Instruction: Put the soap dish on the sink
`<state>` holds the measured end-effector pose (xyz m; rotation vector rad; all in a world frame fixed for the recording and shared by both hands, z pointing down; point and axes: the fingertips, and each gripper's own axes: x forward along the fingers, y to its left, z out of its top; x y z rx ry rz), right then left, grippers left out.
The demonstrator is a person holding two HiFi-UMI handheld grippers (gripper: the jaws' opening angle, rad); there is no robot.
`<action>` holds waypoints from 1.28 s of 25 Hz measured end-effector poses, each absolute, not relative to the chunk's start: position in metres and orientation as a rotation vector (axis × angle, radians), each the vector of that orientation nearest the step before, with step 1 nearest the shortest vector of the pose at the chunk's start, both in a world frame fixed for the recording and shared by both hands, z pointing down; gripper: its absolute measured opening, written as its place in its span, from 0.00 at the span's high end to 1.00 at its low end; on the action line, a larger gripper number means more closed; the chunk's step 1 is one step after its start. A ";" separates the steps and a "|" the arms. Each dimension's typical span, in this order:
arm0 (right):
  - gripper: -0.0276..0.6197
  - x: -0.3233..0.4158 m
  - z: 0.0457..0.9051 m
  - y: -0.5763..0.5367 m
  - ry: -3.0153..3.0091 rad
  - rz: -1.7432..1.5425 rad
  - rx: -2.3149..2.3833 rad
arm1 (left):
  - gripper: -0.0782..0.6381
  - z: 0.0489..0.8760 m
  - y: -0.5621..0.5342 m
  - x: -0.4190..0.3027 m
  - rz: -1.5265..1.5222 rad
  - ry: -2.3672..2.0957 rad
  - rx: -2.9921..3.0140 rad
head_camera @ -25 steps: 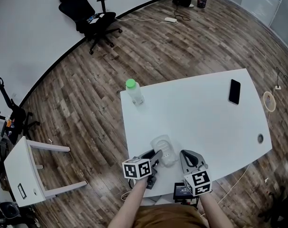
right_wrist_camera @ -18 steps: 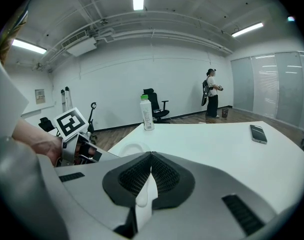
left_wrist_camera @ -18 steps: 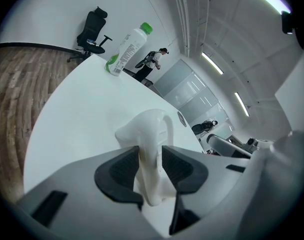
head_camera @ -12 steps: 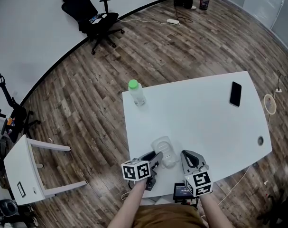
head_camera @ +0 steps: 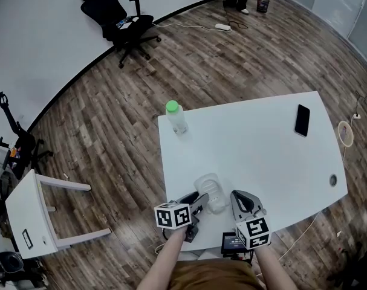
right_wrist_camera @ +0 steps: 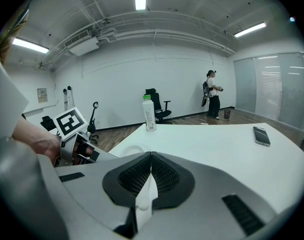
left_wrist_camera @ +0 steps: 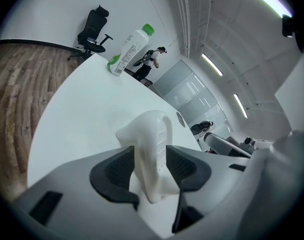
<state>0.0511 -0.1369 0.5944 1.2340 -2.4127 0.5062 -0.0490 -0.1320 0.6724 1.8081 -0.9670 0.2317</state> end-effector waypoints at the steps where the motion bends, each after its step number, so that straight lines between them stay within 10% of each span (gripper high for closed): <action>1: 0.94 0.052 0.594 -0.137 -2.412 0.505 1.237 | 0.63 0.672 -0.132 -0.051 0.228 -0.971 1.807; 32: 0.94 0.058 0.581 -0.122 -2.409 0.507 1.280 | 0.88 0.627 -0.121 -0.075 0.163 -1.192 2.008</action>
